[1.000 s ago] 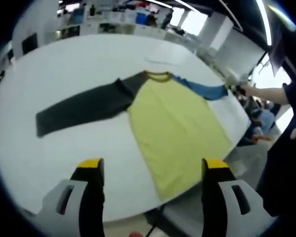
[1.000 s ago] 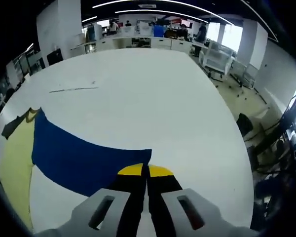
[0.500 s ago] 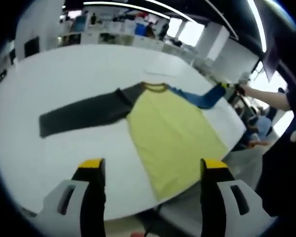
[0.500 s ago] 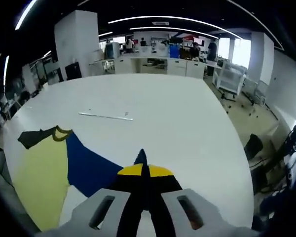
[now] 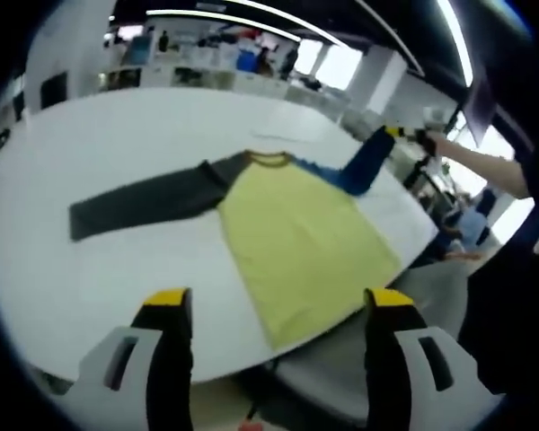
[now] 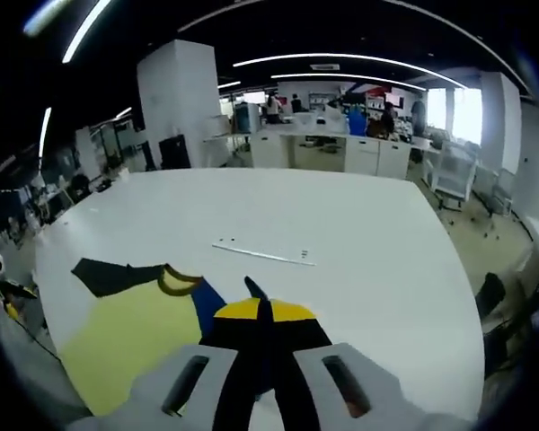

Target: Fold the garment on the visible template until the final outline fits inside the template.

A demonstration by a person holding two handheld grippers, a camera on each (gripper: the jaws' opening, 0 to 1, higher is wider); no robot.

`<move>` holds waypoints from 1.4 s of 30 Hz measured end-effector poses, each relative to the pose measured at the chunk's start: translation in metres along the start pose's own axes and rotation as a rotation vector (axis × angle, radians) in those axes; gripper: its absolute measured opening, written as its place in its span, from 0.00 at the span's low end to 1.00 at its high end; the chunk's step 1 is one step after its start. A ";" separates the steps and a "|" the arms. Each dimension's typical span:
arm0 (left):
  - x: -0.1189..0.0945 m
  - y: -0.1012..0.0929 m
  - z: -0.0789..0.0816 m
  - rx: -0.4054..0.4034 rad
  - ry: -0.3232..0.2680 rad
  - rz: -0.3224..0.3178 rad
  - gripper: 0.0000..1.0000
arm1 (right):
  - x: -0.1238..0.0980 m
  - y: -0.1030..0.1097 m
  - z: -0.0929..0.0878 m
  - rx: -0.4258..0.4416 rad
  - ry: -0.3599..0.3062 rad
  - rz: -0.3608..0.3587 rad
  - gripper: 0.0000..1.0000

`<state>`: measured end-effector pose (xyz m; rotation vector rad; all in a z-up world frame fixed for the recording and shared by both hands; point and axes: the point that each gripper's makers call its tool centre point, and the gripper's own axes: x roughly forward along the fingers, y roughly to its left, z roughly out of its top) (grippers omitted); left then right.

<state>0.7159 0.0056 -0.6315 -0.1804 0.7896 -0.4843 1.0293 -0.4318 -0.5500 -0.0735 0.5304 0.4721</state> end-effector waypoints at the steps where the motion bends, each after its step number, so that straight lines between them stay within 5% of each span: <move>1: -0.001 -0.001 0.000 0.003 0.000 0.000 0.76 | -0.001 0.006 0.003 0.000 -0.004 0.005 0.02; 25: -0.019 -0.004 -0.011 0.042 -0.027 -0.035 0.76 | 0.038 0.094 0.045 0.094 -0.057 0.088 0.02; 42: -0.024 0.015 -0.014 -0.002 -0.051 -0.004 0.75 | 0.073 0.170 0.043 0.059 -0.015 0.212 0.02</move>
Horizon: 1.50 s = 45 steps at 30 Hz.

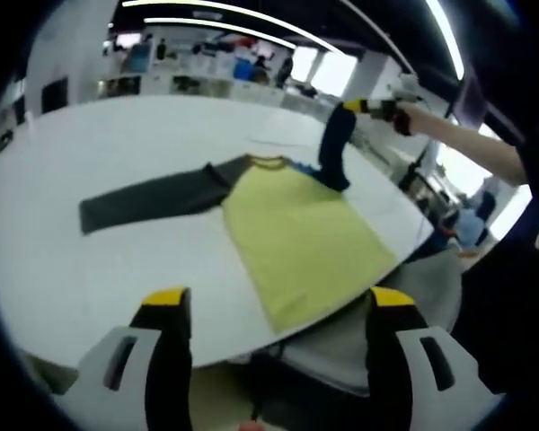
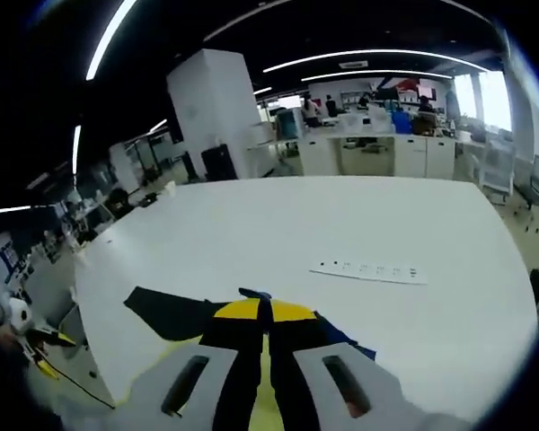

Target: Fold the garment on the visible template until the final outline fits inside the template.

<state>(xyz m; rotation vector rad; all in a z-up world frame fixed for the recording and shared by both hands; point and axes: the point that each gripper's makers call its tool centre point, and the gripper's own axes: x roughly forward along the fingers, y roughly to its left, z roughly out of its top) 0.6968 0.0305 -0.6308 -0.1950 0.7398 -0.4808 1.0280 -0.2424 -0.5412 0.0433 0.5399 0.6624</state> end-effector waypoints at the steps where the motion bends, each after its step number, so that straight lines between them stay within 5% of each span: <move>1: 0.000 0.000 0.000 -0.001 0.000 0.000 0.75 | 0.003 0.003 -0.002 -0.001 0.005 0.005 0.02; 13: 0.002 0.005 -0.001 -0.018 0.007 0.004 0.75 | 0.037 0.044 -0.031 -0.028 0.082 0.073 0.02; 29: 0.003 0.017 -0.002 -0.036 0.016 0.015 0.74 | 0.076 0.064 -0.074 -0.057 0.189 0.090 0.02; 45: 0.008 0.025 -0.007 -0.056 0.031 0.016 0.74 | 0.113 0.092 -0.117 0.054 0.254 0.056 0.02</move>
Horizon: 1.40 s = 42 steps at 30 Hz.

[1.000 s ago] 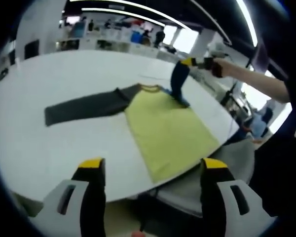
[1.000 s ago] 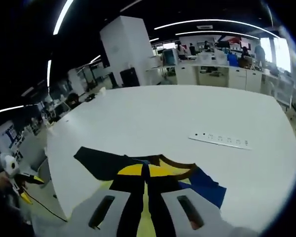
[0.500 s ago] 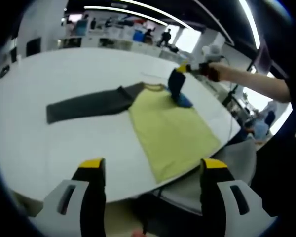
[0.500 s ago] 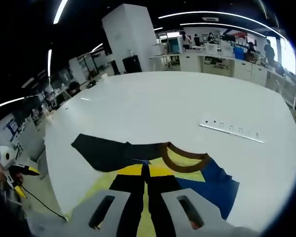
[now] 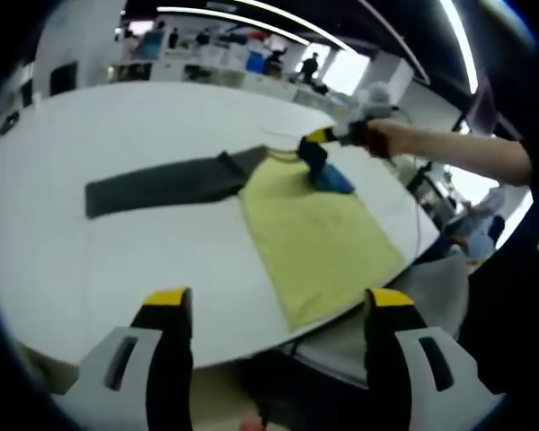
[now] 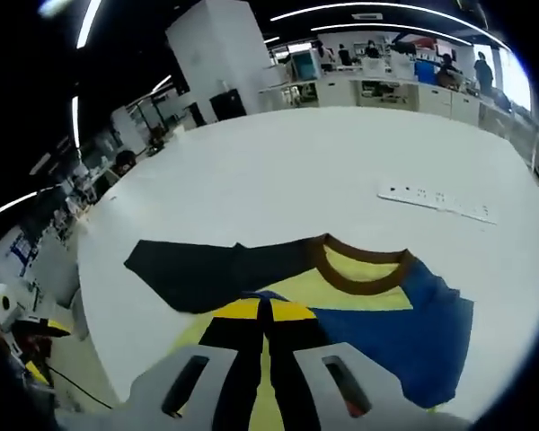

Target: Fold the garment on the visible template until the final outline fits inside the template.

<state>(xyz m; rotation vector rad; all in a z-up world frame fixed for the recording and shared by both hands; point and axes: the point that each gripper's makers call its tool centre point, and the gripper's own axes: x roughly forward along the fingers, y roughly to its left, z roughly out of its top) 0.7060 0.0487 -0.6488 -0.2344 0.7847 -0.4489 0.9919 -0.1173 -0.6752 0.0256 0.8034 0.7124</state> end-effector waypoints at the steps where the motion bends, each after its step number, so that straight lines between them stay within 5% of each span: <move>1: 0.000 0.001 0.001 0.000 0.001 0.000 0.74 | 0.003 0.002 -0.003 0.007 0.004 0.001 0.02; 19: 0.013 0.005 0.006 0.012 0.013 -0.021 0.75 | 0.047 0.010 -0.036 0.173 0.032 -0.068 0.02; 34: 0.019 0.016 -0.006 -0.008 0.048 -0.017 0.74 | 0.073 0.019 -0.060 0.058 0.068 -0.106 0.03; 42: 0.023 0.019 -0.008 -0.010 0.060 -0.016 0.74 | 0.084 0.028 -0.069 0.084 0.081 -0.094 0.05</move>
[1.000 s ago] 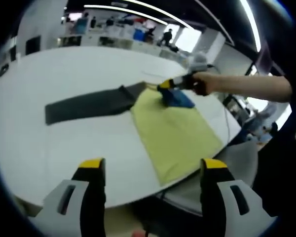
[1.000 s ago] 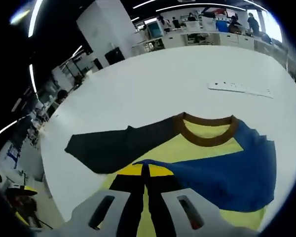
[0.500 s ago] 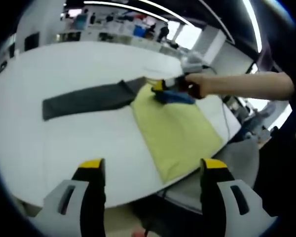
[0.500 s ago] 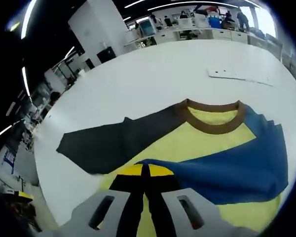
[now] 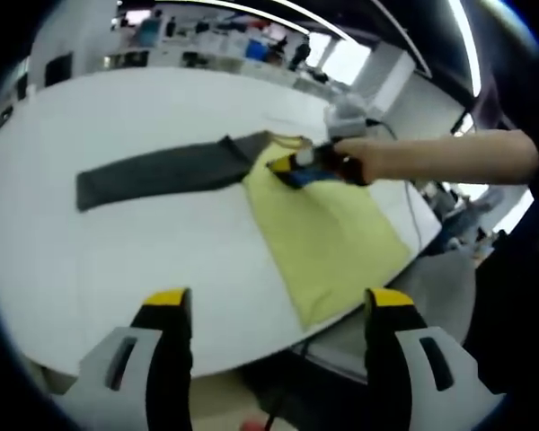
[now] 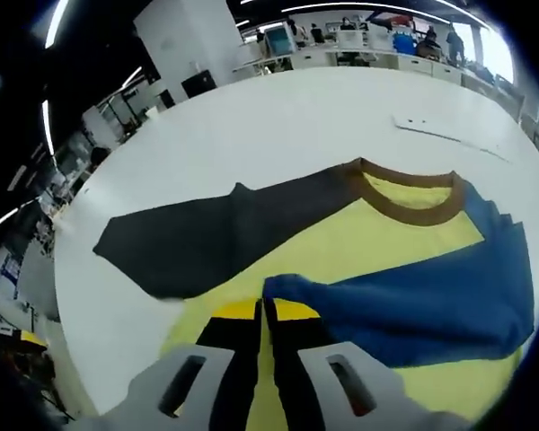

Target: Fold the garment on the visible template until the final outline fits inside the template.

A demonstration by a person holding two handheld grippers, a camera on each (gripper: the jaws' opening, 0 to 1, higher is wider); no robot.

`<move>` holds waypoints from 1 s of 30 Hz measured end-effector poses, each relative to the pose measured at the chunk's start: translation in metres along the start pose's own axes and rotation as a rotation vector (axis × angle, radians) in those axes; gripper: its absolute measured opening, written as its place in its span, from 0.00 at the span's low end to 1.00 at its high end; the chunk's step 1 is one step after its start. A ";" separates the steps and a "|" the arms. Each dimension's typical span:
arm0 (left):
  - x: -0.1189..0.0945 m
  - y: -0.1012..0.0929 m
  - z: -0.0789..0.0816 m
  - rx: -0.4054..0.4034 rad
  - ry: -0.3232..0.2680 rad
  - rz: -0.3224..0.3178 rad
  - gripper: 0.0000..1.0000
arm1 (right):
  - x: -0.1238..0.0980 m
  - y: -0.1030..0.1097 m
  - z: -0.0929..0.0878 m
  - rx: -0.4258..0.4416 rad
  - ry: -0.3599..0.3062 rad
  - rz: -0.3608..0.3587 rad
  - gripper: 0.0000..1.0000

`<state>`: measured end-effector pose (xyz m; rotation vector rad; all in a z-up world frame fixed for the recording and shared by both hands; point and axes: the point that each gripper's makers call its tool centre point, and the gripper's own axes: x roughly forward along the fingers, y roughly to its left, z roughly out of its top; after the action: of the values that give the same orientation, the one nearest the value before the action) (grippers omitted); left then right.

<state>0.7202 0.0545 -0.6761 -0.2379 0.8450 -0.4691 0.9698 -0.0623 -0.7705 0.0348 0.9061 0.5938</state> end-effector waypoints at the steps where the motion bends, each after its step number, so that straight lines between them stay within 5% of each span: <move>1: 0.000 0.000 0.000 0.000 0.002 0.001 0.74 | 0.001 0.001 -0.001 -0.002 0.002 0.000 0.05; 6: 0.001 0.000 -0.001 0.003 0.009 0.002 0.74 | -0.001 0.004 -0.002 -0.017 -0.003 0.019 0.06; 11: 0.001 0.002 0.000 0.001 0.007 0.004 0.74 | -0.023 -0.007 0.015 -0.197 -0.111 0.047 0.09; 16: 0.006 0.001 0.003 0.005 0.010 -0.004 0.74 | -0.042 -0.027 -0.007 -0.362 -0.097 0.021 0.13; 22: 0.012 -0.003 0.005 0.030 0.027 -0.017 0.75 | -0.059 -0.017 -0.029 -0.478 -0.095 0.051 0.15; 30: 0.012 -0.006 0.004 0.040 0.036 -0.028 0.75 | -0.066 -0.002 -0.033 -0.606 -0.095 0.063 0.17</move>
<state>0.7288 0.0435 -0.6790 -0.2056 0.8678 -0.5170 0.9149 -0.1036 -0.7440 -0.4518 0.6062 0.8979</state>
